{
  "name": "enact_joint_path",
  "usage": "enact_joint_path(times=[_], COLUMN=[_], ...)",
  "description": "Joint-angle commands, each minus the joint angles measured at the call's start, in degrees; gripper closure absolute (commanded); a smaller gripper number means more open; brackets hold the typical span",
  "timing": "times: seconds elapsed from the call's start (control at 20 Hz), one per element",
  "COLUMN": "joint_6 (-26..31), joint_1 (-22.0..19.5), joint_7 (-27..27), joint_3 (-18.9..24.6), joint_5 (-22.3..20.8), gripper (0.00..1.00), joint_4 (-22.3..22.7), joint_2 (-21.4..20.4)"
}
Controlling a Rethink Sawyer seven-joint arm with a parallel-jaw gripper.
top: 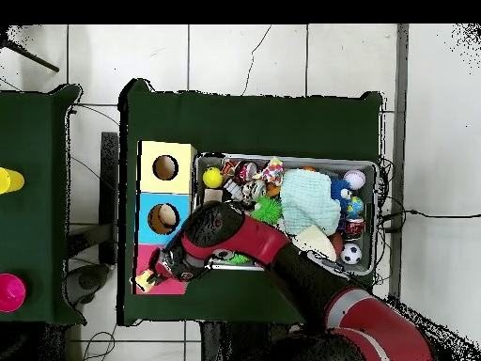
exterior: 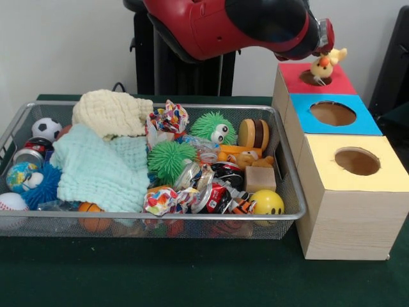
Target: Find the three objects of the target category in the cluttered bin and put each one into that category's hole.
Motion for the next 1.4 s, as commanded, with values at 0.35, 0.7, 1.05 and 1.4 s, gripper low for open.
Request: enact_joint_path(times=[0.35,0.7,1.05,1.4], joint_6=[3.1,8.6,7.7,0.7], joint_1=[-1.2,-1.9,-2.2,-2.4], joint_7=[6.0,6.4,4.6,3.2], joint_3=[-2.8,-3.5,-3.3,-2.2], joint_5=[0.3,-0.5,-0.5,-0.2], gripper=[1.0,1.0,1.0,1.0], joint_4=[3.3,2.9,0.0,0.7], joint_2=[-0.1,-1.5,-1.1,-2.0])
